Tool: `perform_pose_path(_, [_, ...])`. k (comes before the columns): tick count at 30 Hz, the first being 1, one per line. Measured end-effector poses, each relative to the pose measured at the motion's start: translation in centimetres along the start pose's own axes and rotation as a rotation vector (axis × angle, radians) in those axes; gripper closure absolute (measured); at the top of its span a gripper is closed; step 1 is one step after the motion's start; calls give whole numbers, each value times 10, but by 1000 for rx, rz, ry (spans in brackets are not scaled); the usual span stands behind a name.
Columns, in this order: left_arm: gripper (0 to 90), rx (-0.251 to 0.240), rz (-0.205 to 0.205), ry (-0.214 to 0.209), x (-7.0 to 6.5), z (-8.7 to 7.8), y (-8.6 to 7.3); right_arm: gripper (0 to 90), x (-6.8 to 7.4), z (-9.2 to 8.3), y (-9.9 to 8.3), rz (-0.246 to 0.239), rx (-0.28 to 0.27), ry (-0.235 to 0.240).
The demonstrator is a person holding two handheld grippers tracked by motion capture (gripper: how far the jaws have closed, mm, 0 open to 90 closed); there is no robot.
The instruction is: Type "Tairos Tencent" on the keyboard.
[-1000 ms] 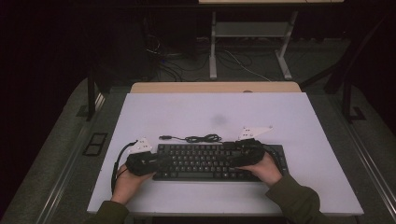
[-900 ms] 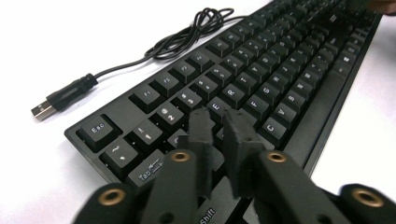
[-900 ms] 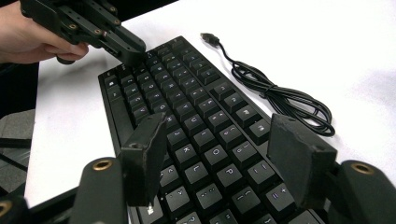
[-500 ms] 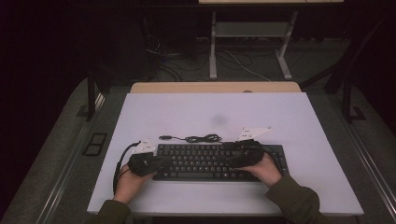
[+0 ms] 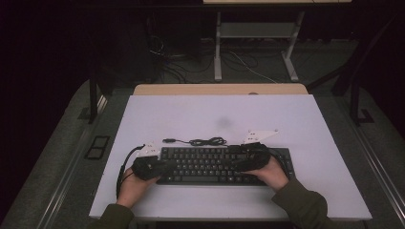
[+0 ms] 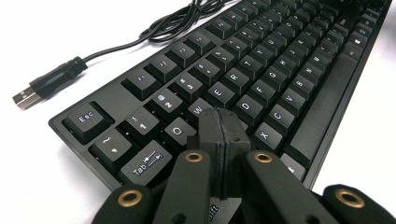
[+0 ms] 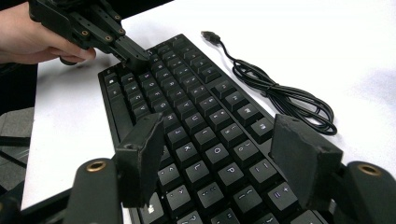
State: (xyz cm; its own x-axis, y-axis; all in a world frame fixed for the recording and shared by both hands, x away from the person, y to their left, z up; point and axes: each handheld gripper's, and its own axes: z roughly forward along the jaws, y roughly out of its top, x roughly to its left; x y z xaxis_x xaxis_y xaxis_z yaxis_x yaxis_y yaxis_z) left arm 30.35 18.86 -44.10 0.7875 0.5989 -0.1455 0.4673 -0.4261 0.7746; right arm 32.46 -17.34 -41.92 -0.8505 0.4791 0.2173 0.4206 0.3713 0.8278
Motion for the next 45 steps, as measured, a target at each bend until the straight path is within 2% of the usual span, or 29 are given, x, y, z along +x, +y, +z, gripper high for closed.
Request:
perform_pose_path(6, [886,2,0,2,-1,-1,1,320,0,1,0,2,-5,-4])
perform_pose_path(20, [774,-23,2,-8,-7,-2,6,307,0,1,-1,-2,-2,-8])
perform_pose_path(26, [651,-35,1,-6,-11,-1,9,307,0,2,-1,-3,0,-8])
perform_pose_path(36, [387,-50,13,-19,-19,6,14,308,0,3,-2,1,4,-7])
perform_pose_path(45, [233,-49,18,-12,-21,10,16,308,0,4,-2,6,-1,-10])
